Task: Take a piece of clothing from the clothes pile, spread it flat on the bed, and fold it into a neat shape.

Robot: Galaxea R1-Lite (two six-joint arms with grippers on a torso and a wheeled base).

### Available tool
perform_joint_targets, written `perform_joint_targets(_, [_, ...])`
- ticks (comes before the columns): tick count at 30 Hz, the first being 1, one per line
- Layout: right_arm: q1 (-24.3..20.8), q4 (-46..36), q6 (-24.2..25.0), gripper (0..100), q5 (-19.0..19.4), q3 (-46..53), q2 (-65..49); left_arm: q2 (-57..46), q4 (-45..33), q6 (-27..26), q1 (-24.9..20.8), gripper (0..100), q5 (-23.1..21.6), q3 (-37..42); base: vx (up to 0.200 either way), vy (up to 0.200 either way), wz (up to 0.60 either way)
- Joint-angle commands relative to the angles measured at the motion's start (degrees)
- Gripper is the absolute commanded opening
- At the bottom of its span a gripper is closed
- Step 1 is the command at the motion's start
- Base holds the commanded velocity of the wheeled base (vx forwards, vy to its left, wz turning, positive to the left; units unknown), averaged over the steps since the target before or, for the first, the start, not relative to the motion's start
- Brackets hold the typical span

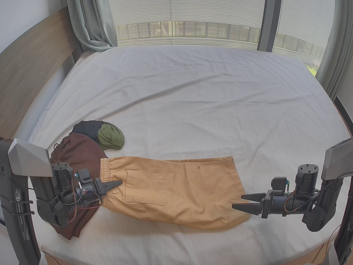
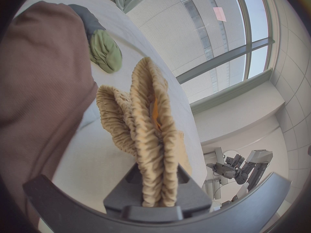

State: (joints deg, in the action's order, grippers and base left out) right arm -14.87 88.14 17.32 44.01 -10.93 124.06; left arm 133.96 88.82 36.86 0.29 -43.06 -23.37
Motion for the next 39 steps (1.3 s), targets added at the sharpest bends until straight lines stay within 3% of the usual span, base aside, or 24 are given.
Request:
perform_joint_targets(1, [-0.24,0.02,-0.01,100,0.03,0.04,0.48,-1.42,0.04,-0.04,1.90,0,-0.89,0.69,0.000,0.000,0.00])
perform_joint_targets(10, [-0.68,0.02,-0.01,100,0.03,0.04,0.74,-1.60,0.04,-1.97,1.90,0,-2.03,1.75,0.000,0.000,0.00])
perform_joint_targets(15, [-1.56,0.02,0.08,100,-2.08,0.12,0.74,-3.62,-0.05,-2.59,-1.44,0,-1.94,1.75,0.000,0.000,0.00])
perform_joint_targets(28, [-1.21,0.02,0.08,100,-2.17,0.12,0.65,-4.94,-0.05,-1.80,-12.33,0,-1.50,-2.21,0.000,0.000,0.00])
perform_joint_targets(33, [-1.39,0.02,0.17,100,-2.17,-0.14,0.74,-5.03,-0.05,2.60,-16.82,0,-0.98,-5.37,0.000,0.000,0.00])
perform_joint_targets(39, [-1.21,0.02,0.17,100,-2.17,-0.40,0.74,-3.27,-0.05,6.29,-22.09,0,4.03,-11.00,0.000,0.000,0.00])
